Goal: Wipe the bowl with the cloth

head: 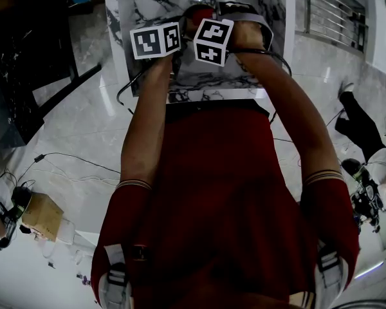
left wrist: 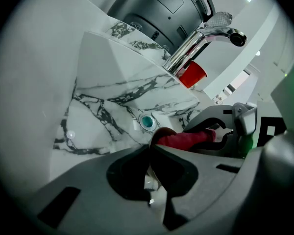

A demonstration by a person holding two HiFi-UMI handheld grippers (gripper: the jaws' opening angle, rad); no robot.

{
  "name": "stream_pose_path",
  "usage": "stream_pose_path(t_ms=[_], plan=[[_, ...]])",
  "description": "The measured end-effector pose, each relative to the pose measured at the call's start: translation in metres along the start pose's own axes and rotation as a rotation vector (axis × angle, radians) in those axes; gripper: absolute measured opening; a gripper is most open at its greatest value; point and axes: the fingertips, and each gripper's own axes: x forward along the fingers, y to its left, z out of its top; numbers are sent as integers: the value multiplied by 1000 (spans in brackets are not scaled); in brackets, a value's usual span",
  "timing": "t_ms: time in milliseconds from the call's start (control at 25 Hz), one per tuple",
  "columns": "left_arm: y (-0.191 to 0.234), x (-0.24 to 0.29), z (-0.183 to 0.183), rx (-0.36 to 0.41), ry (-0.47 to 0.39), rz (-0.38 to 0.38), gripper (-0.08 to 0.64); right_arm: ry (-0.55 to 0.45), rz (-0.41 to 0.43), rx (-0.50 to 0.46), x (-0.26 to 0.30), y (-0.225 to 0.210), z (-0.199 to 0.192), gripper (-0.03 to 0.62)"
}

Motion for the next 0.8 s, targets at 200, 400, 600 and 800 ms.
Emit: stream_pose_path(t_ms=[200, 400, 600, 800], plan=[[0, 0, 1, 0, -5, -4, 18, 36, 23, -64, -1, 11, -4, 95], [0, 0, 0, 3, -2, 0, 18, 49, 45, -121, -4, 22, 0, 95], [0, 0, 2, -10, -11, -7, 18, 25, 56, -162, -7, 33, 11, 95], [0, 0, 2, -12, -15, -9, 18, -8, 44, -145, -6, 33, 21, 95]])
